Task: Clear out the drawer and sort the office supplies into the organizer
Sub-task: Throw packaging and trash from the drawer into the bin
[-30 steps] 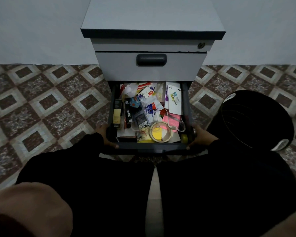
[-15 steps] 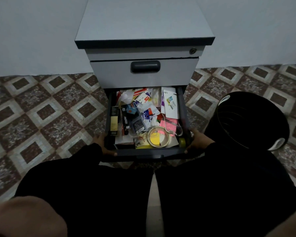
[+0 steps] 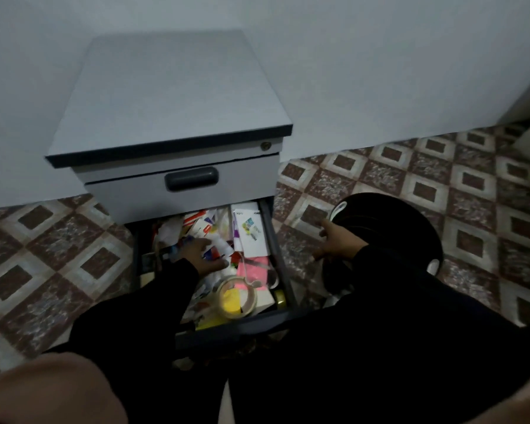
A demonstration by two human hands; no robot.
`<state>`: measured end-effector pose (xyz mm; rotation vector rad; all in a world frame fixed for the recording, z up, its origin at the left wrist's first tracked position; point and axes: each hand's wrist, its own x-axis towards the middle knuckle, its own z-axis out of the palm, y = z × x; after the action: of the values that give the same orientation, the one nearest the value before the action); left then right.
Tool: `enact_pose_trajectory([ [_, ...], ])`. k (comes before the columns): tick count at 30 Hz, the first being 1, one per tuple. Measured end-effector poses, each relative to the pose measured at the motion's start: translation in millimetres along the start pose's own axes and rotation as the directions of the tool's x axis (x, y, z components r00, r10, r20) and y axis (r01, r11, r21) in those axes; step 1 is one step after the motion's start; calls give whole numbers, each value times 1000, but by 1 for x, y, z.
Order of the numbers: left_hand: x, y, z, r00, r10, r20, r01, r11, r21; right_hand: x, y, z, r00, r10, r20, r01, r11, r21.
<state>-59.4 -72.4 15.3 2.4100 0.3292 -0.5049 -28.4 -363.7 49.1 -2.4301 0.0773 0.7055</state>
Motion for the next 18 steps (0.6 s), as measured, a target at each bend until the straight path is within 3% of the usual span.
enact_pose_trajectory([
  [3,16,54,24,996,93,16,-91,992,-86,1,27,-30,996,29,-82,-29,1000,-6],
  [8,39,134,75,967,219,131,-215,976,-47,0,90,-71,975,131,-180,-137,990,-23],
  [12,59,180,122,947,220,234,-215,976,-46,2,148,-88,955,220,-201,-225,974,-5],
  [18,79,206,170,917,227,328,-271,958,95,9,219,-84,892,315,-326,-325,945,25],
])
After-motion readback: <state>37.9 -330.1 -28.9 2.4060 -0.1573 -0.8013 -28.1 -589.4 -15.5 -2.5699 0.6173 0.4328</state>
